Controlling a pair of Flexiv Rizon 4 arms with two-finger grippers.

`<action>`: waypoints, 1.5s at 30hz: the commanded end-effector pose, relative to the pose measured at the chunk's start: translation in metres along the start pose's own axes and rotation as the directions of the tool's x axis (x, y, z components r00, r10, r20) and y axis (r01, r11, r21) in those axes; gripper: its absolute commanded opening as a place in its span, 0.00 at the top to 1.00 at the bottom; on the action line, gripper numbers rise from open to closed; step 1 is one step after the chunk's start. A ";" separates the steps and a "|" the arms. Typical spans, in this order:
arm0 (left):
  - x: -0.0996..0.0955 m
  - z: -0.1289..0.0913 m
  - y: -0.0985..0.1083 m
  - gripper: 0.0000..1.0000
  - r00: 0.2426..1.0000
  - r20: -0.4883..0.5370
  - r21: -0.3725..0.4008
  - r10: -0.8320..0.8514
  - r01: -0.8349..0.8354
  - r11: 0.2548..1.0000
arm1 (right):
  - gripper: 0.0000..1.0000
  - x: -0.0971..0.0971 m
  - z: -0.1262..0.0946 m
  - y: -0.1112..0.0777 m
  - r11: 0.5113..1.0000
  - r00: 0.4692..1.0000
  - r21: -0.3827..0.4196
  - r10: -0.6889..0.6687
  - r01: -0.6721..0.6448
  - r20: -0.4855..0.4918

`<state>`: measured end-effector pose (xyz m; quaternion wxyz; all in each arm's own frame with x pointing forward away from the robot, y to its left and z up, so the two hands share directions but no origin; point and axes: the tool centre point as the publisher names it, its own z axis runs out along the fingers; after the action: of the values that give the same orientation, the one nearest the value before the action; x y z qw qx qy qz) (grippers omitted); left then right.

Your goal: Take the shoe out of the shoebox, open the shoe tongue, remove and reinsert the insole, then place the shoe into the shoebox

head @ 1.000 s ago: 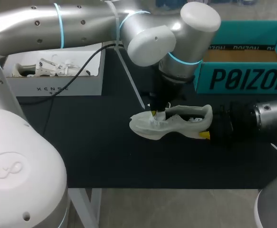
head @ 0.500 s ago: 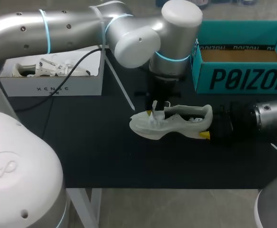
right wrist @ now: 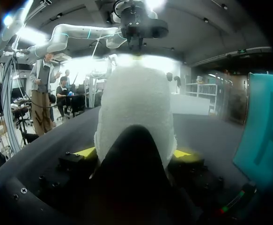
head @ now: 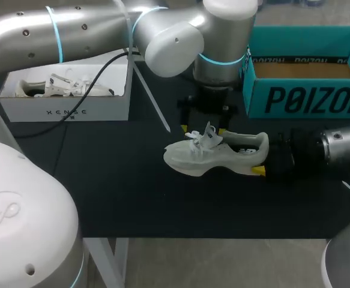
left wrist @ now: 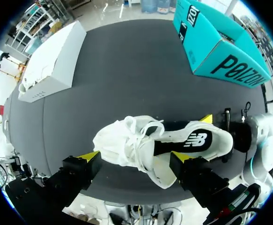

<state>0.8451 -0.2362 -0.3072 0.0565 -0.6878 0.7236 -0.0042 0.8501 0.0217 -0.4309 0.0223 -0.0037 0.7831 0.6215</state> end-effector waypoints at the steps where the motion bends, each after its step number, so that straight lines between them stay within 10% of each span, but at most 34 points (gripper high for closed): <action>1: 0.004 -0.014 -0.008 0.00 0.996 -0.030 -0.014 0.088 -0.089 0.996 | 1.00 0.000 0.003 -0.004 1.000 1.000 0.000 0.000 0.000 0.000; 5: 0.027 -0.029 -0.020 0.00 0.931 -0.059 -0.022 0.360 -0.361 0.932 | 1.00 0.000 0.003 -0.004 1.000 1.000 0.000 0.000 0.000 0.000; 8: 0.052 -0.045 -0.021 0.00 0.753 -0.030 -0.061 0.658 -0.658 0.750 | 1.00 0.000 0.003 -0.004 1.000 1.000 0.000 0.000 0.000 0.000; 17: 0.084 -0.066 0.016 0.00 -0.131 0.024 -0.184 0.991 -0.975 -0.125 | 1.00 0.000 0.003 -0.004 1.000 1.000 0.000 0.000 0.000 0.000; 45: 0.085 -0.065 0.016 0.00 -0.124 0.037 -0.177 0.992 -0.977 -0.116 | 1.00 0.000 0.003 -0.004 1.000 1.000 0.000 0.000 0.000 0.000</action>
<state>0.8205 -0.3204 -0.2514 0.0553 -0.0299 0.9922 0.1078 0.8500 0.0217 -0.4309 0.0222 -0.0037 0.7831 0.6215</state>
